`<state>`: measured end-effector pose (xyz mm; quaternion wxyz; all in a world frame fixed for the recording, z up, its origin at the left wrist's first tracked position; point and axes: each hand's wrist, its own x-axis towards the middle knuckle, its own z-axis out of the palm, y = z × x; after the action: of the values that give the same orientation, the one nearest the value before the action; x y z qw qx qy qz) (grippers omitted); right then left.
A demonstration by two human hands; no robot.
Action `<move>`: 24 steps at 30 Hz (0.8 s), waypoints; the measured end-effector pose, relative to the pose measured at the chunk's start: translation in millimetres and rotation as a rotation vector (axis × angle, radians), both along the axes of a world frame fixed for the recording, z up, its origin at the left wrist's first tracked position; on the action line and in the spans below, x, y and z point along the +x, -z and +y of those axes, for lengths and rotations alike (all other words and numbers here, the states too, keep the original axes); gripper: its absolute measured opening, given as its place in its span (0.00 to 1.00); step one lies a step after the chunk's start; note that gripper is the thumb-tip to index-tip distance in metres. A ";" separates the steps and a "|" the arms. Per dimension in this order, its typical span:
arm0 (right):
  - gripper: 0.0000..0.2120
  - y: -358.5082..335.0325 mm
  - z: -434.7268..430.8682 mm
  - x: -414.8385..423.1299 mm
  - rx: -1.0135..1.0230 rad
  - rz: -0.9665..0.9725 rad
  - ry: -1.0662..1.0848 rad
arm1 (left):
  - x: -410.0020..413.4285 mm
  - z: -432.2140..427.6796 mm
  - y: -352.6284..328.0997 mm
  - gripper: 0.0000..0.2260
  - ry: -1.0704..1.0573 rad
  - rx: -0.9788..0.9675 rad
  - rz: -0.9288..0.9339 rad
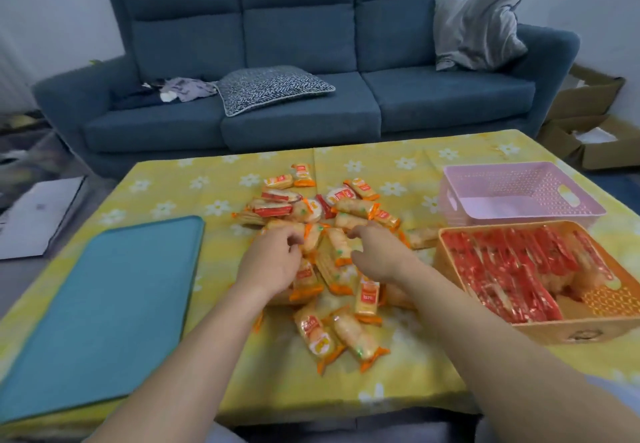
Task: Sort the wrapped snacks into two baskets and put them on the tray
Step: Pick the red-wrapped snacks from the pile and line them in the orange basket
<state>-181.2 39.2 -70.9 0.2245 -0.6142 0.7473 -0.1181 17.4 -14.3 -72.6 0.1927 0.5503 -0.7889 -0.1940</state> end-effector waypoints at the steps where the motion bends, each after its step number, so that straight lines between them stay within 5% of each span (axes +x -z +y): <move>1: 0.24 1.5 -15.0 1.4 -0.020 0.027 -0.005 | -0.4 -12.8 -0.2 0.09 -0.007 -0.033 -0.004; 9: 0.25 7.1 -145.7 -7.0 -0.123 0.114 -0.042 | -53.7 -125.3 10.1 0.14 0.155 -0.131 -0.156; 16: 0.21 34.4 -213.6 -16.1 0.132 0.380 -0.246 | -94.7 -181.3 22.2 0.16 0.162 0.229 -0.606; 20: 0.28 37.6 -219.2 -23.8 0.203 0.590 -0.215 | -98.6 -186.2 33.1 0.32 0.174 0.175 -0.670; 24: 0.21 17.2 -213.2 -33.9 0.125 0.698 -0.182 | -84.2 -178.5 17.5 0.22 0.140 0.052 -0.510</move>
<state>-215.1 -174.0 -88.0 0.0028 -0.6667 0.7269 0.1649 -66.8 -192.7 -90.1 -0.0403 0.5304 -0.8428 -0.0819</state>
